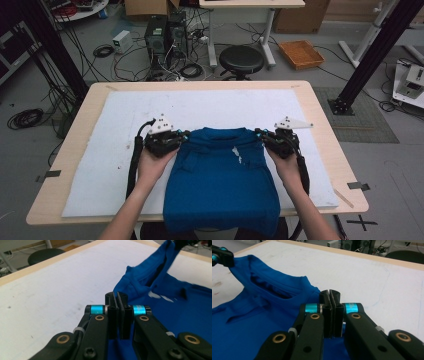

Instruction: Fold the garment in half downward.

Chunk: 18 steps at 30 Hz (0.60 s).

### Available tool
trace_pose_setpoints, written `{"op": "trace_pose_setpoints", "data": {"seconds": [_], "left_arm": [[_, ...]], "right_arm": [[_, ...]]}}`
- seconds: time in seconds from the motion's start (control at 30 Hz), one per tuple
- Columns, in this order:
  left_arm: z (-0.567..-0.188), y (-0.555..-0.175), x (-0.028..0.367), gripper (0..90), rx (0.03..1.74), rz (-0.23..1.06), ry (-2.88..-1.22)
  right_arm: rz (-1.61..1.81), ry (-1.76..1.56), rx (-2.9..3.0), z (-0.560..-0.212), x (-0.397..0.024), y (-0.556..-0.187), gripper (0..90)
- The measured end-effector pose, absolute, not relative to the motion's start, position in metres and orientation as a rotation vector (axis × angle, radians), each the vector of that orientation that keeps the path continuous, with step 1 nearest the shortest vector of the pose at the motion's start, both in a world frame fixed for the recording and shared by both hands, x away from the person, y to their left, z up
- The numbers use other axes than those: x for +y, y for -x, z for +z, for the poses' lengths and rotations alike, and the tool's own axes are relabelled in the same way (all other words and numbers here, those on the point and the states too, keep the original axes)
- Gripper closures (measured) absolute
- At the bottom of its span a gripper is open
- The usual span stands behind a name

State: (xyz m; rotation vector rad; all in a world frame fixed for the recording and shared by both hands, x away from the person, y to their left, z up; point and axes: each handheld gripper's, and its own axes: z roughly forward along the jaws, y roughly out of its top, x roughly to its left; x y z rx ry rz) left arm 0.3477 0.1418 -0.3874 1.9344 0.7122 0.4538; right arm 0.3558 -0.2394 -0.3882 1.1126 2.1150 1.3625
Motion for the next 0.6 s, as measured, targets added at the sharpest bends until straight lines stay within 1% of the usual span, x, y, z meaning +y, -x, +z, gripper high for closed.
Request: {"op": "trace_pose_setpoints", "data": {"seconds": [0.4, 0.6], "left_arm": [[-0.409, -0.275, 0.147, 87.6, 0.605, 0.499, -1.979], [-0.423, -0.247, 0.143, 87.5, 0.571, 0.522, -2.026]], "right_arm": [[1.33, -1.021, 2.141, -0.403, -0.24, -0.266, 89.8], [1.268, -1.013, 2.177, -0.417, -0.242, -0.242, 89.8]]}}
